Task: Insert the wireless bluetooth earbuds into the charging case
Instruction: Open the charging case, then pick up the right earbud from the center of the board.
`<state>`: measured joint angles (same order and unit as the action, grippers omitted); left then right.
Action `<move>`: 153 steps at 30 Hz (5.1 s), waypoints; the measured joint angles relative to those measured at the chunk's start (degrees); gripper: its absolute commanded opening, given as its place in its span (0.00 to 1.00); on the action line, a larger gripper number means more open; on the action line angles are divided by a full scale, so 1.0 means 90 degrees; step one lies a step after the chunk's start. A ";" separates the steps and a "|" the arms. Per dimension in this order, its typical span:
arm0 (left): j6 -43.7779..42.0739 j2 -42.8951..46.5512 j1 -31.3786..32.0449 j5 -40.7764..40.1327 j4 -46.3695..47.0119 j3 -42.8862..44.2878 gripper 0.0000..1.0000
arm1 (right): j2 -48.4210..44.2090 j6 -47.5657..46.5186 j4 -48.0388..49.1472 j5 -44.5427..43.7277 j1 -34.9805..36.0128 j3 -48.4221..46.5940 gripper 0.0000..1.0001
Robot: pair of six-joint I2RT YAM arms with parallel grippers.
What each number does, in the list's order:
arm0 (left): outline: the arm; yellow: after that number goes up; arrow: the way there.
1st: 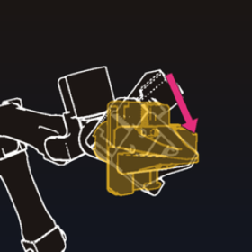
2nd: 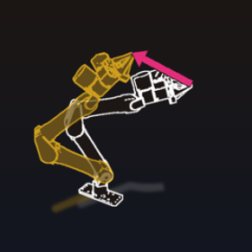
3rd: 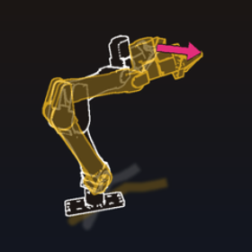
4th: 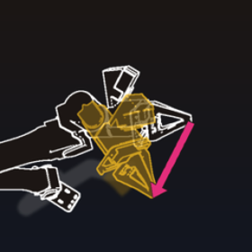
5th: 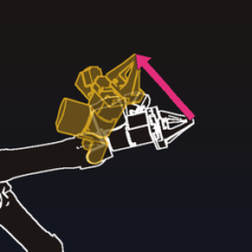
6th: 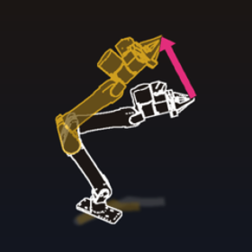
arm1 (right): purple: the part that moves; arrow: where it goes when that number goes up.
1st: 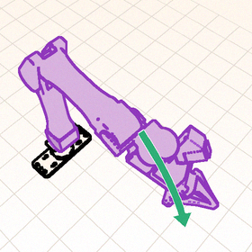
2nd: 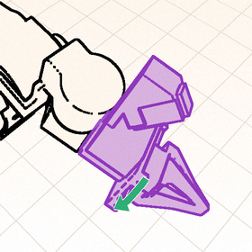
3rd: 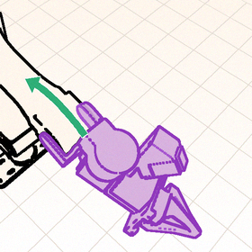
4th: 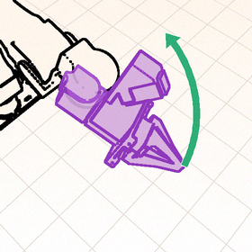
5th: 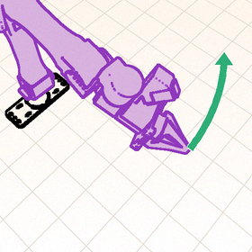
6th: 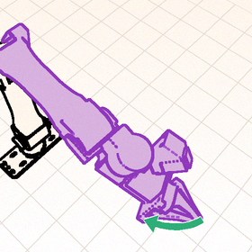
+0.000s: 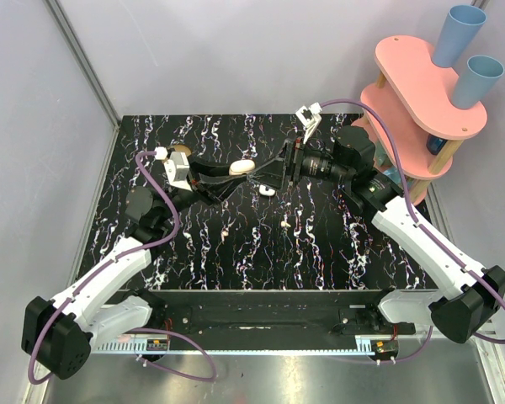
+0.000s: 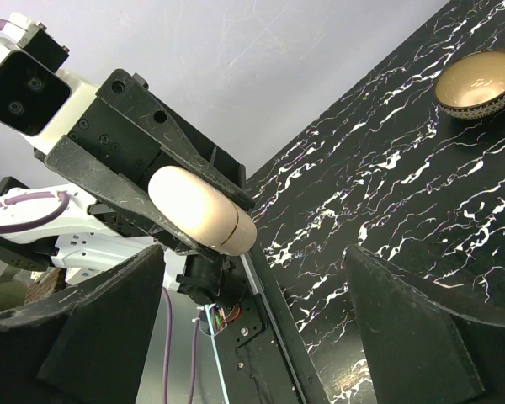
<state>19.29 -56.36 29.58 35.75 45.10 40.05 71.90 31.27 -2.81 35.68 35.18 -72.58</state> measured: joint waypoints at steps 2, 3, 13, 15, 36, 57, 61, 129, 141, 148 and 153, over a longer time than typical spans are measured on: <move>0.0000 0.0000 0.0000 0.0000 -0.0002 0.0000 0.00 | 0.0000 0.0000 0.0000 0.0010 0.0000 0.0000 0.95; 0.0000 0.0000 0.0000 0.0000 -0.0002 0.0000 0.00 | 0.0000 0.0000 0.0000 0.0012 0.0000 0.0000 0.95; 0.0002 0.0000 0.0000 0.0007 -0.0002 0.0000 0.00 | 0.0002 0.0000 0.0000 0.0163 0.0000 0.0000 0.95; 0.0002 0.0000 0.0000 0.0010 -0.0002 0.0000 0.00 | 0.0002 0.0000 0.0000 0.0165 0.0000 0.0000 0.95; 0.0056 -0.0002 -0.0058 0.0702 0.0240 0.0000 0.00 | 0.0085 0.0002 0.0002 0.0177 0.0010 -0.0019 0.95; 0.0027 0.0160 -0.0015 0.1078 0.0187 -0.0148 0.00 | 0.0274 0.0306 0.0510 0.0056 0.0007 -0.0102 0.97; -0.0068 0.0228 -0.0007 0.0789 -0.0002 -0.0148 0.00 | 0.0274 0.0323 0.0583 0.0148 0.0007 -0.0100 0.97; -0.1258 0.1715 0.0000 -0.1270 -0.1817 -0.0670 0.00 | 0.2278 -0.5722 -0.2968 -0.1834 -0.0670 0.0420 0.73; -0.1260 0.1836 0.0000 -0.1270 -0.1817 -0.0770 0.00 | 0.3041 -0.5787 -0.2941 -0.2013 -0.0211 0.0454 0.57; -0.1287 0.1858 0.0000 -0.1275 -0.1858 -0.0799 0.00 | 0.3492 -0.5775 -0.2919 -0.2195 -0.0192 0.0447 0.54; -0.1331 0.1914 0.0000 -0.1282 -0.1933 -0.0799 0.00 | 0.3619 -0.5775 -0.2858 -0.2251 -0.0175 0.0447 0.54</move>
<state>7.31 -39.13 29.58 24.21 27.70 32.86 104.47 -20.71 -28.53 15.42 33.61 -68.55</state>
